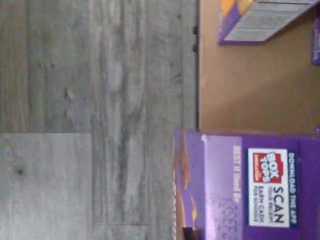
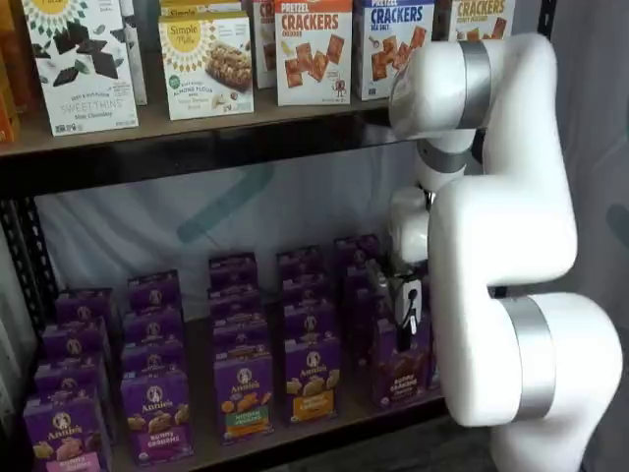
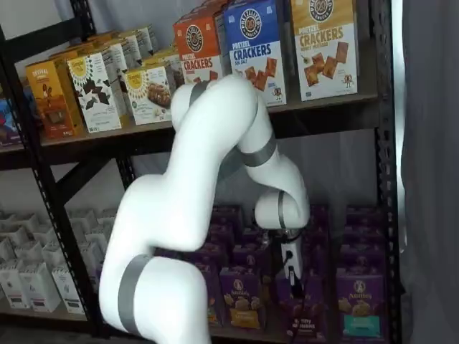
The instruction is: Pick up the purple box with a brown patch in the center, on the bottom shelf, the fifth box from the left
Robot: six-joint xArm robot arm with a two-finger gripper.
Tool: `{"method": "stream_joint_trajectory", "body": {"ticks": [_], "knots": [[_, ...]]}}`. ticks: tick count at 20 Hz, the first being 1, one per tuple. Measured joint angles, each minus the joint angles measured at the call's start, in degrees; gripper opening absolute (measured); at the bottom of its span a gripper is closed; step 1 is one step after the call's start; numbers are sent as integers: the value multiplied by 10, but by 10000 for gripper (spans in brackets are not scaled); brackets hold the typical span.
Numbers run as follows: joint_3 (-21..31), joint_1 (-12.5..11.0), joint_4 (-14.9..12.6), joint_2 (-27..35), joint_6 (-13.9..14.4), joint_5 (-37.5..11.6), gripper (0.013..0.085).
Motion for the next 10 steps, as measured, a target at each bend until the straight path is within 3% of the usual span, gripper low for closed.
{"method": "stream_joint_trajectory", "body": {"ticks": [5, 10], "knots": [[66, -7, 65, -40, -69, -31, 290], [121, -12, 86, -73, -94, -68, 290]]}}
